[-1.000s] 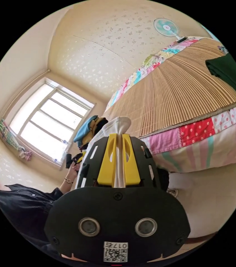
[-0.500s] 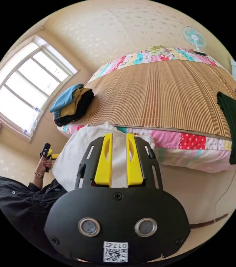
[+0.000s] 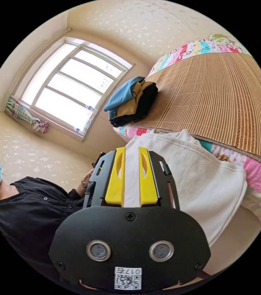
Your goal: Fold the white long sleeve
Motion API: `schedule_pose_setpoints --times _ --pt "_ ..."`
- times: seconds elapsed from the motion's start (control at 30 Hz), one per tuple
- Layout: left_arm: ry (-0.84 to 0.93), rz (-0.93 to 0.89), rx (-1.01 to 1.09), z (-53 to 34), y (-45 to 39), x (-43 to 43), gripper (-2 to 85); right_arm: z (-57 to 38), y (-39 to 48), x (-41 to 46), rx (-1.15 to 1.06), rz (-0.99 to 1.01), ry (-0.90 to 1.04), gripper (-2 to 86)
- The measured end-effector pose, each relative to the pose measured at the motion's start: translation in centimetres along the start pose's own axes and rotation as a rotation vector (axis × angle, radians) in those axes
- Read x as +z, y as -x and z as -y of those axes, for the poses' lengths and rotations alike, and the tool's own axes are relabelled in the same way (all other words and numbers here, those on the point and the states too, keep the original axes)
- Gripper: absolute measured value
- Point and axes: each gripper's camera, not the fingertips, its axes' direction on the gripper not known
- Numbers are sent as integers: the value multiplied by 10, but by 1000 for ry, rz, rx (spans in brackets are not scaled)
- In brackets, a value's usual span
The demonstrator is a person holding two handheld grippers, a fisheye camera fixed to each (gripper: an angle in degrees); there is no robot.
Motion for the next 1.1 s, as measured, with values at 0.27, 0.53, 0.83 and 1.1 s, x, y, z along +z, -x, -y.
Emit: schedule_pose_setpoints --times 0.27,0.53,0.83,1.1 --pt "-141 -4 169 -17 -33 -50 62 36 46 19 -193 -29 120 101" --pt "-200 20 219 -33 -37 -71 64 13 35 110 -210 -355 380 80" --pt "83 229 523 23 -157 90 65 16 3 -2 -55 -187 132 102" --pt "425 628 667 41 -174 354 73 -61 -70 -172 157 44 -227 124"
